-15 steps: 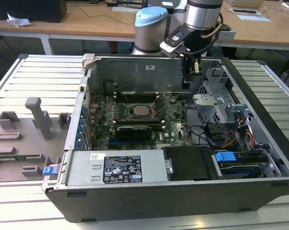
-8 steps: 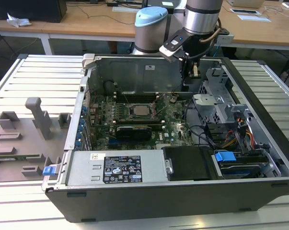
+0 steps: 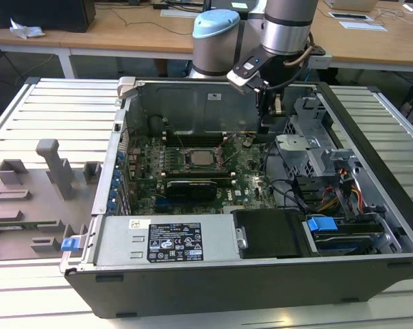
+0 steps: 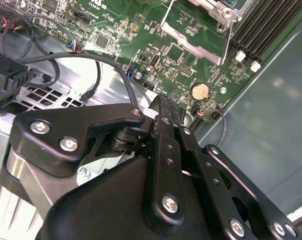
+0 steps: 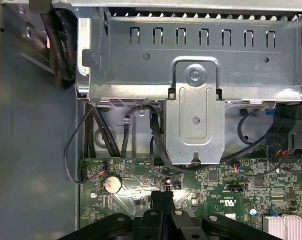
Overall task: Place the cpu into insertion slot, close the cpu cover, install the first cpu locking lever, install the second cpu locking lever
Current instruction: 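Close the cpu cover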
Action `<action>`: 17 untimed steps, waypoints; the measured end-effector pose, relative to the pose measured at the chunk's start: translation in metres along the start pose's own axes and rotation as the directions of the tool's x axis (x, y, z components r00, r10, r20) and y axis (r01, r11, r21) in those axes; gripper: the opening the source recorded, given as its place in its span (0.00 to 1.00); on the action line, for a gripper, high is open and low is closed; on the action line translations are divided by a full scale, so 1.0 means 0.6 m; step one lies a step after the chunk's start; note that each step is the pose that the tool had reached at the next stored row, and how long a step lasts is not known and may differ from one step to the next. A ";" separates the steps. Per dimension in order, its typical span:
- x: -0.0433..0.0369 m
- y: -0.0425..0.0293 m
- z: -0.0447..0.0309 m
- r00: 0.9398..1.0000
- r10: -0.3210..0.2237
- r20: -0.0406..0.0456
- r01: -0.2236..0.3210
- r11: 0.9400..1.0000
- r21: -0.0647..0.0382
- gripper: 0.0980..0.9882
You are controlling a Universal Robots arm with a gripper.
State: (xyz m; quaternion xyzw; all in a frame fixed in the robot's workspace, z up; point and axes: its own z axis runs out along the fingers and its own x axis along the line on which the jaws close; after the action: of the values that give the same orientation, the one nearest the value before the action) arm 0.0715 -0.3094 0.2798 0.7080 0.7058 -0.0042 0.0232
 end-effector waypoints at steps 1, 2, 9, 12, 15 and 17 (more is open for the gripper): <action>0.000 0.000 0.001 1.000 0.000 0.000 0.000 1.000 0.000 0.01; 0.000 0.000 0.003 1.000 0.000 0.000 0.000 1.000 0.000 0.01; 0.001 0.000 0.016 1.000 0.000 0.000 0.000 1.000 0.000 0.01; 0.001 -0.001 0.021 1.000 0.000 0.000 0.000 1.000 0.000 0.01; 0.001 -0.004 0.028 1.000 0.000 0.000 0.000 1.000 0.000 0.01; 0.001 -0.005 0.031 1.000 0.000 0.000 0.000 1.000 0.000 0.01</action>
State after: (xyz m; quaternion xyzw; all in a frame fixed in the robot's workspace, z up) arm 0.0688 -0.3094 0.2614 0.7080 0.7058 -0.0043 0.0230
